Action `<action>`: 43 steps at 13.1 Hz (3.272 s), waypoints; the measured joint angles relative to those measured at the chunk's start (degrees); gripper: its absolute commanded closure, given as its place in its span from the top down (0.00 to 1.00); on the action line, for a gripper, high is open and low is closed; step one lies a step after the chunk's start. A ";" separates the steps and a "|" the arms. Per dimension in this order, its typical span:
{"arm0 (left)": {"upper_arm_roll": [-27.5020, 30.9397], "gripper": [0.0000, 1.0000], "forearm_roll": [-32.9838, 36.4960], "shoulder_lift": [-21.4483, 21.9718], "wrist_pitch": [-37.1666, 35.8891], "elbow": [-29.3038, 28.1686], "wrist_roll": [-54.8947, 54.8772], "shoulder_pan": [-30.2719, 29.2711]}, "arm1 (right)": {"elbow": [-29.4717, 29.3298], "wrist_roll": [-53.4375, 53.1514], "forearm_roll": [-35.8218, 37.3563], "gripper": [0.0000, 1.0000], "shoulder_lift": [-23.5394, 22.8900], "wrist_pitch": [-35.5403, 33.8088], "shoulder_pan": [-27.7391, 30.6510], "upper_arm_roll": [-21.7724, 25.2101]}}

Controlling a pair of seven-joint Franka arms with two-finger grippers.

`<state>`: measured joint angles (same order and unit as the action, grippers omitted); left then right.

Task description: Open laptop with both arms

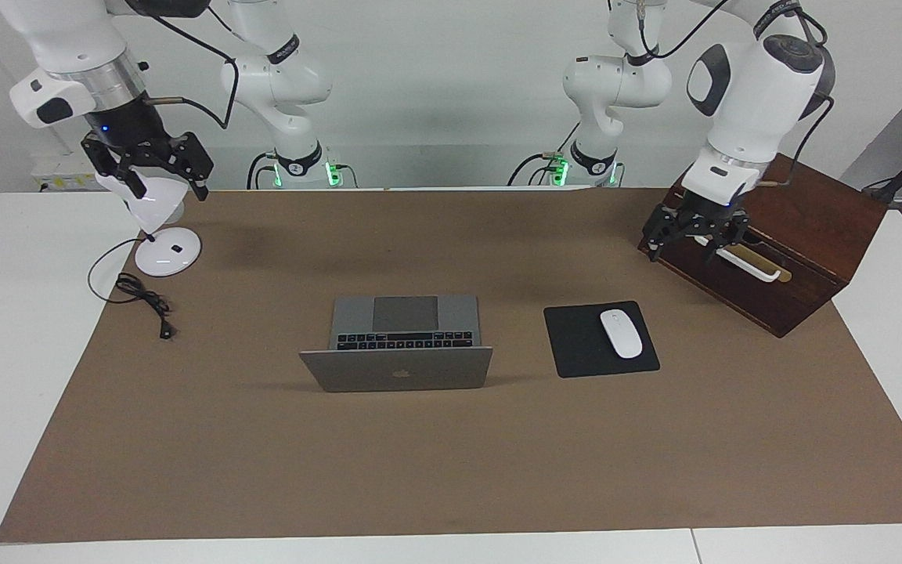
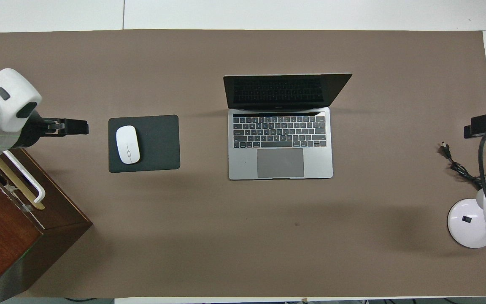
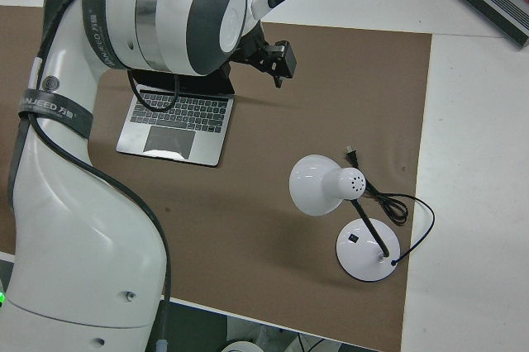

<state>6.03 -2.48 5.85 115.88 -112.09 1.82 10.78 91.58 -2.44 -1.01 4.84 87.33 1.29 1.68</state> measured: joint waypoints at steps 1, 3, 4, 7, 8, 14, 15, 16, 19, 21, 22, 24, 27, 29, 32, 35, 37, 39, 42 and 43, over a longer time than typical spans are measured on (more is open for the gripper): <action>0.02 1.00 0.00 0.04 0.00 0.00 -0.03 -1.84 | 0.05 0.00 0.00 1.00 0.08 -0.65 0.00 -0.02; 0.02 1.00 0.00 0.34 0.12 0.11 -0.09 -4.29 | 0.10 0.00 0.00 1.00 0.07 -1.61 0.00 -0.02; 0.02 1.00 0.00 0.56 0.13 0.42 -0.09 -4.83 | 0.11 0.00 0.00 1.00 0.07 -1.71 0.00 -0.03; -0.05 1.00 0.02 0.85 -1.24 2.48 -0.06 -5.18 | 0.12 0.00 0.00 1.00 0.08 -1.69 0.00 -0.09; -0.05 1.00 0.03 0.83 -3.69 3.79 -0.06 -5.22 | 0.12 0.00 0.00 1.00 0.08 -1.68 0.00 -0.11; -0.21 1.00 0.92 -1.10 -26.14 18.25 -0.06 -5.25 | 0.24 0.00 0.00 1.00 0.07 -0.26 -0.01 -0.58; -0.27 1.00 0.94 -1.63 -27.95 19.24 -0.06 -5.25 | 0.40 0.00 0.00 1.00 0.07 -0.03 -0.01 -0.63; -0.27 1.00 0.99 -2.16 -28.15 19.51 -0.06 -5.26 | 0.55 0.01 0.00 1.00 0.07 0.13 -0.01 -0.63; -0.26 1.00 1.02 -3.06 -26.07 18.25 -0.06 -5.27 | 0.76 0.08 0.00 1.00 0.07 0.69 -0.01 -0.63; -0.67 1.00 1.02 -3.06 -22.79 16.11 -0.07 -5.15 | 0.83 0.26 0.00 1.00 0.07 1.34 -0.01 -0.64; -1.05 1.00 1.02 -3.06 -21.73 15.28 -0.07 -5.00 | 0.86 0.27 0.00 1.00 0.07 1.44 -0.01 -0.65; -1.55 1.00 1.02 -3.05 -20.88 14.67 -0.07 -4.51 | 0.93 0.27 0.00 1.00 0.07 1.45 -0.05 -0.66; -1.01 1.00 1.03 -2.92 -20.13 14.68 -0.07 -4.58 | 1.53 0.27 0.00 1.00 0.07 1.45 -0.07 -0.67; -0.61 1.00 1.03 -2.86 -19.89 14.69 -0.07 -4.82 | 1.62 0.27 0.11 1.00 0.07 1.45 -0.06 -0.66; -0.60 1.00 1.03 -2.86 -19.72 14.89 -0.07 -5.03 | 1.69 0.27 1.89 1.00 0.07 1.45 -0.06 -0.66; -0.63 1.00 1.03 -2.85 -19.69 15.42 -0.07 -5.04 | 1.72 0.27 2.17 1.00 0.07 1.45 -0.06 -0.66; -0.73 1.00 1.05 -2.85 -19.69 15.44 -0.07 -5.15 | 1.77 0.28 2.17 1.00 0.07 1.42 -0.06 -0.66; -2.26 1.00 1.06 -2.85 -19.69 15.46 -0.07 -6.70 | 1.80 0.28 2.17 1.00 0.07 1.40 -0.06 -0.66; -7.10 1.00 1.06 -2.86 -19.69 15.46 -0.07 -10.58 | 1.81 0.28 2.17 1.00 0.07 1.40 -0.06 -0.66; -7.43 1.00 1.06 -2.86 -19.69 15.46 -0.07 -10.65 | 1.81 0.28 2.17 1.00 0.07 1.40 -0.06 -0.66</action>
<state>-1.39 -1.42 2.99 96.19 -96.64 1.75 0.14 93.39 -2.17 1.16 4.91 88.73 1.23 1.02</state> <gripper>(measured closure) 0.000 0.000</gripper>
